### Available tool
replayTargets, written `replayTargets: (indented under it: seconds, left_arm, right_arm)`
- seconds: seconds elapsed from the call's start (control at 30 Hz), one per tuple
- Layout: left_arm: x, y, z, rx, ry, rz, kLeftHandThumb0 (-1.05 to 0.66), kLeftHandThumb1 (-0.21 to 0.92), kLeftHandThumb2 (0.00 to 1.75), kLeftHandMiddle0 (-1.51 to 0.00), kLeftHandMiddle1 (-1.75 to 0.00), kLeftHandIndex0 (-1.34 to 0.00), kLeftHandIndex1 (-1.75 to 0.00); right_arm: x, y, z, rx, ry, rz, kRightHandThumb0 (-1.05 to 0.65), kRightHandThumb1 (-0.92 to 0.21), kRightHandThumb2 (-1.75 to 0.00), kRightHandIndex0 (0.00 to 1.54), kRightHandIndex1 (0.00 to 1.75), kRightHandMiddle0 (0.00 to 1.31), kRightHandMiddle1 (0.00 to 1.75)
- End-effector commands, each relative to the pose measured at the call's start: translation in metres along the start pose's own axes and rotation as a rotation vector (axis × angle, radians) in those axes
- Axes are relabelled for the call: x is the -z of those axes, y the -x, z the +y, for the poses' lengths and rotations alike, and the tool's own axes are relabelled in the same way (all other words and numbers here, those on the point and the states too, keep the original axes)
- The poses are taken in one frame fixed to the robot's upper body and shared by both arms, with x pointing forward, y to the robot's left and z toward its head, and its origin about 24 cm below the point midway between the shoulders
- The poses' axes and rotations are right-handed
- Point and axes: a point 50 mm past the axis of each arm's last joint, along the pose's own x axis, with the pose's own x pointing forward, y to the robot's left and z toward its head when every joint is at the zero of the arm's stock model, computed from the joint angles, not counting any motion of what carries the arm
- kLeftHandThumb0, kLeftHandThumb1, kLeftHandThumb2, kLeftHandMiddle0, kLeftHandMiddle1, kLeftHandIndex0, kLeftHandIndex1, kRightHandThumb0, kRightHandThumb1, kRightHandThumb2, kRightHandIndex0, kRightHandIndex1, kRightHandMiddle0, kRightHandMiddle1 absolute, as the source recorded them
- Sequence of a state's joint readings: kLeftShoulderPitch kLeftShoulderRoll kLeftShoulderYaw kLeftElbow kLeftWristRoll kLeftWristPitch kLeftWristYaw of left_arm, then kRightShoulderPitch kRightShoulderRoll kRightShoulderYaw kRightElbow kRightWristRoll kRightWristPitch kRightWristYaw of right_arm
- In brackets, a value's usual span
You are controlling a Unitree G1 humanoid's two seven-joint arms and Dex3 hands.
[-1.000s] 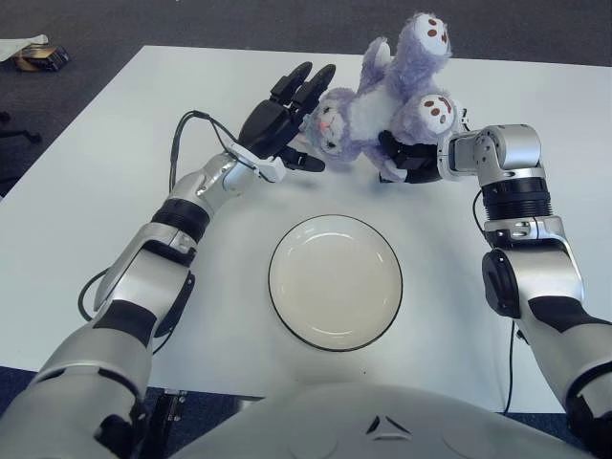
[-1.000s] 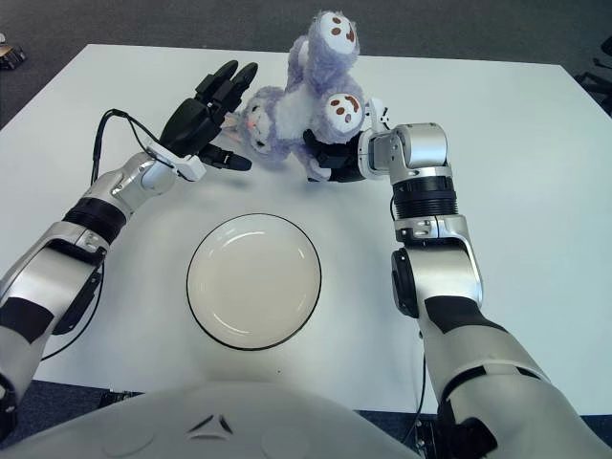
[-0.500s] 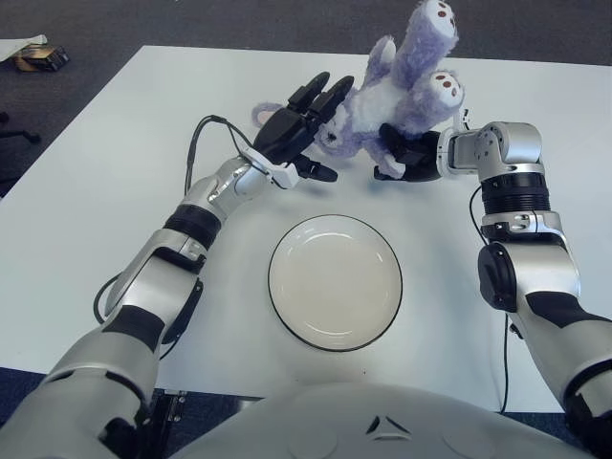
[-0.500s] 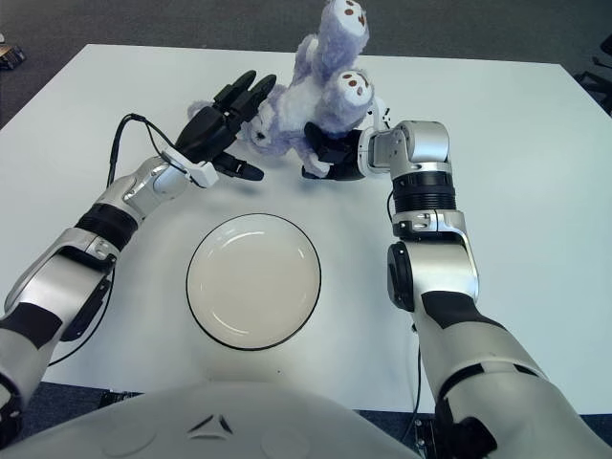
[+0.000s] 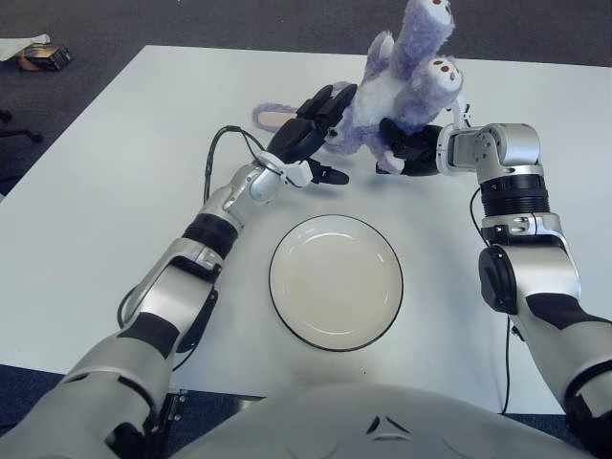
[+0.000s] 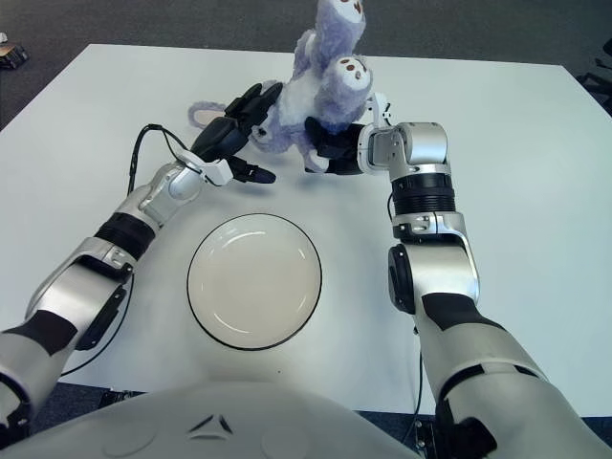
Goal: Put the doll into the plate.
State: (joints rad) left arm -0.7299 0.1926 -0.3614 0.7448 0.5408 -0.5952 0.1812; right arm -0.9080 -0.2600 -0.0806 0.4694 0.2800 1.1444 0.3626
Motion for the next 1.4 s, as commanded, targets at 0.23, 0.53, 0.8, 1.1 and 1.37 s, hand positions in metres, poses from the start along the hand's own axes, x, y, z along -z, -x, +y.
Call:
replayTargets:
  seconds: [0.23, 0.53, 0.8, 1.1, 1.37]
  left_arm:
    - [0.005, 0.000, -0.006, -0.074, -0.017, 0.056, -1.05, 0.61, 0.49, -0.07, -0.05, 0.00, 0.00]
    - [0.007, -0.003, -0.009, -0.188, -0.056, 0.091, -1.05, 0.60, 0.48, -0.09, -0.07, 0.00, 0.00]
    - [0.009, -0.005, -0.013, -0.303, -0.126, 0.108, -1.04, 0.58, 0.52, -0.05, -0.18, 0.00, 0.00]
    - [0.012, -0.004, -0.015, -0.417, -0.242, 0.110, -0.86, 0.42, 0.70, 0.00, -0.18, 0.00, 0.00]
    - [0.013, -0.008, -0.013, -0.466, -0.329, 0.109, -0.71, 0.35, 0.81, 0.00, -0.29, 0.00, 0.00]
  right_arm:
    - [-0.003, 0.004, -0.002, 0.006, 0.015, -0.024, 0.00, -0.56, -1.04, 0.33, 1.75, 0.31, 1.75]
    - [-0.001, 0.004, -0.003, -0.021, -0.001, -0.036, 0.00, -0.22, -1.34, 0.74, 1.48, 0.52, 1.75]
    - [0.004, 0.012, -0.003, -0.100, -0.001, -0.083, 0.00, -0.06, -1.48, 0.94, 1.34, 0.62, 1.75]
    - [0.006, 0.016, -0.002, -0.086, 0.000, -0.055, 0.00, -0.13, -1.39, 0.90, 1.33, 0.57, 1.75]
    - [0.012, 0.023, 0.000, -0.170, -0.067, -0.024, 0.00, -0.11, -1.44, 0.89, 1.39, 0.58, 1.75]
